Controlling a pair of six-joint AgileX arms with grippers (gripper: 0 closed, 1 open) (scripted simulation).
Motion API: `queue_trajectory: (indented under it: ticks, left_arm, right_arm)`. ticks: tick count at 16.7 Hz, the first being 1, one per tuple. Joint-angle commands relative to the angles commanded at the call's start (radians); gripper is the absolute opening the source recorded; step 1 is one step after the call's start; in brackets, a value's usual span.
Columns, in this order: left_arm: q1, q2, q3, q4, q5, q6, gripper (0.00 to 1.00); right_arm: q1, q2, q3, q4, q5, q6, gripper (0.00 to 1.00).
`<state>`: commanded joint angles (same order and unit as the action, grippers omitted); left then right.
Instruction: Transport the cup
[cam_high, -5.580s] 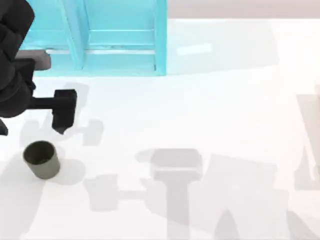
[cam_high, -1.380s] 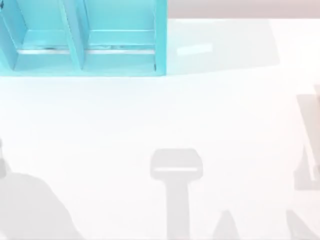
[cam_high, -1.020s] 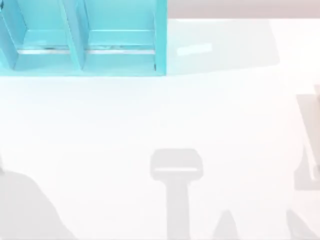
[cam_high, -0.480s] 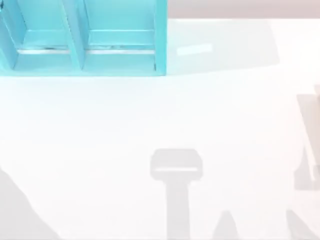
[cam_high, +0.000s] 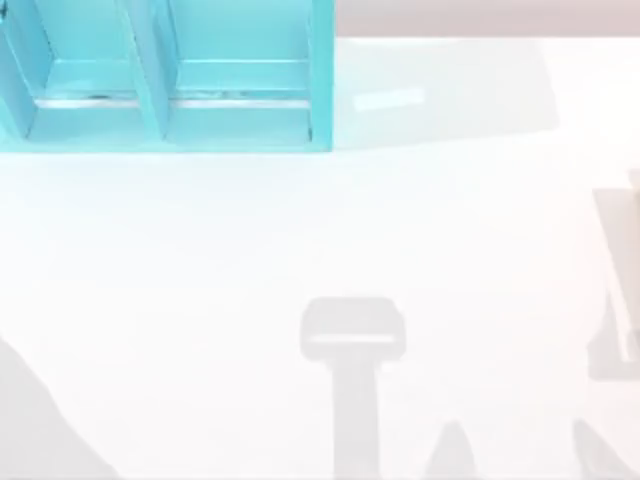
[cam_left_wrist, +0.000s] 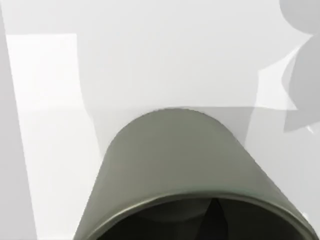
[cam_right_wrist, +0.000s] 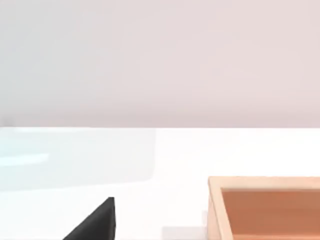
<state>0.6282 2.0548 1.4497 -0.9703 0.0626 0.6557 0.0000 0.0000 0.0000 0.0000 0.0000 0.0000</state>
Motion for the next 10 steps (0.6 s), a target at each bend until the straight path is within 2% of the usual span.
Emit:
queue_trajectory:
  ticks: [4, 10]
  left_arm:
    - [0.000, 0.000, 0.000, 0.000, 0.000, 0.000, 0.98]
    - [0.000, 0.000, 0.000, 0.000, 0.000, 0.000, 1.00]
  right_arm:
    - [0.000, 0.000, 0.000, 0.000, 0.000, 0.000, 1.00]
    - [0.000, 0.000, 0.000, 0.000, 0.000, 0.000, 1.00]
